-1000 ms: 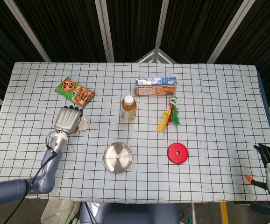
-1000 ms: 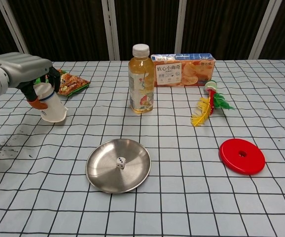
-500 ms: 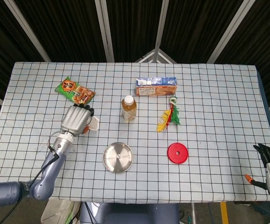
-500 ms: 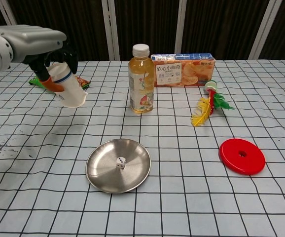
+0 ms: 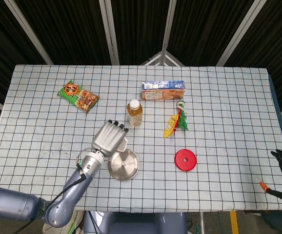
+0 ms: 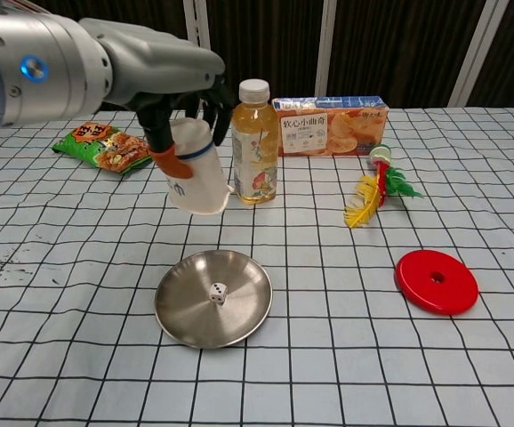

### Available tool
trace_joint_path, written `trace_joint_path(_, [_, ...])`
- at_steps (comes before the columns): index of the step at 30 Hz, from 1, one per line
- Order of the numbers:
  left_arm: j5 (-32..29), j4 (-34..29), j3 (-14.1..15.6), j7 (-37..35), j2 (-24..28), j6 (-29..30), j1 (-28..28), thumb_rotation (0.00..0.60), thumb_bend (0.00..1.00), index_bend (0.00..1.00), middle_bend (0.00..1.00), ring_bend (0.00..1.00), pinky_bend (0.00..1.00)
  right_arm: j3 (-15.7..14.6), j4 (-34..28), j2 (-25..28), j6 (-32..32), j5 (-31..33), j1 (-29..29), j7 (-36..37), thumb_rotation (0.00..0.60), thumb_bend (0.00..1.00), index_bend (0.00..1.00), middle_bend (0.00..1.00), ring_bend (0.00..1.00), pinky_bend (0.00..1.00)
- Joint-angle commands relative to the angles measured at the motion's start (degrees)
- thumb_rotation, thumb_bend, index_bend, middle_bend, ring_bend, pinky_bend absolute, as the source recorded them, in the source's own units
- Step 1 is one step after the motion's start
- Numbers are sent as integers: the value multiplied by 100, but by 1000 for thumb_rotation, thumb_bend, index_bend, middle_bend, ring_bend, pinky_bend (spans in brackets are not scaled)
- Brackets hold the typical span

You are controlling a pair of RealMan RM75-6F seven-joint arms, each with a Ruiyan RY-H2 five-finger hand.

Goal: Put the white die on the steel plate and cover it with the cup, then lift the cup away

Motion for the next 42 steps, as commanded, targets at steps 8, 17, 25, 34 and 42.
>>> trace_joint_path(8, [-524, 325, -86, 191, -917, 238, -545, 600, 435, 498, 392, 324, 386, 11, -38, 64, 103, 16, -72, 77, 600, 56, 172, 141, 131, 0])
trace_joint_path(17, [-1085, 455, 3, 383, -1160, 402, -756, 600, 435, 504, 392, 324, 386, 10, -64, 99, 136, 24, -107, 106, 600, 56, 172, 141, 131, 0])
trace_joint_path(25, [-1597, 574, 121, 427, -1147, 287, -819, 600, 435, 504, 392, 324, 383, 20, -40, 86, 99, 53, -98, 100, 600, 56, 172, 141, 131, 0])
trace_joint_path(34, [-1653, 862, 326, 369, -1299, 85, -893, 600, 434, 505, 392, 324, 381, 33, -36, 90, 109, 67, -110, 124, 600, 56, 172, 141, 131, 0])
trace_joint_path(42, [-1299, 1149, 492, 159, -1466, -45, -886, 600, 435, 506, 392, 324, 380, 39, -29, 99, 117, 61, -115, 160, 600, 56, 173, 141, 131, 0])
